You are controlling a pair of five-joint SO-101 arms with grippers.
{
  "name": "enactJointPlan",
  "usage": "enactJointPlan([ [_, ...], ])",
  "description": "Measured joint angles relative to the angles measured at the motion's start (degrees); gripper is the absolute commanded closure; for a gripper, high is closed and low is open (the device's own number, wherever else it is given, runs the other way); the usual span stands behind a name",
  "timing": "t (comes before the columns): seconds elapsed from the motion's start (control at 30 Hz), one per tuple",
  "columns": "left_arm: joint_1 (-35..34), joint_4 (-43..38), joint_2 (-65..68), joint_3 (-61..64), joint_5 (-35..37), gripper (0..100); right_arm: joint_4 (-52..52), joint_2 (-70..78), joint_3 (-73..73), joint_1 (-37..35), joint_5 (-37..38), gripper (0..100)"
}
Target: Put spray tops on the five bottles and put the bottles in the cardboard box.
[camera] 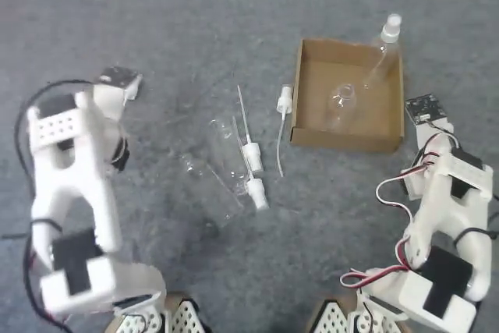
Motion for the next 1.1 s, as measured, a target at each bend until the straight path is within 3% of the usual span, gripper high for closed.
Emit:
enactJointPlan([
  [0.1,0.4,-6.3,-5.3,-1.0,3.0,88,0.0,0.0,0.0,0.0,0.4,93.9],
  [0.3,6.2,-8.5,-1.8,-13.9,5.9,88,0.0,0.0,0.0,0.0,1.3,93.9],
  [0.67,8.8,-8.7,33.8,-46.5,8.3,84,0.0,0.0,0.0,0.0,1.3,93.9],
  [1.1,8.2,-3.3,62.2,-79.2,8.5,84,0.0,0.0,0.9,0.1,1.3,93.9],
])
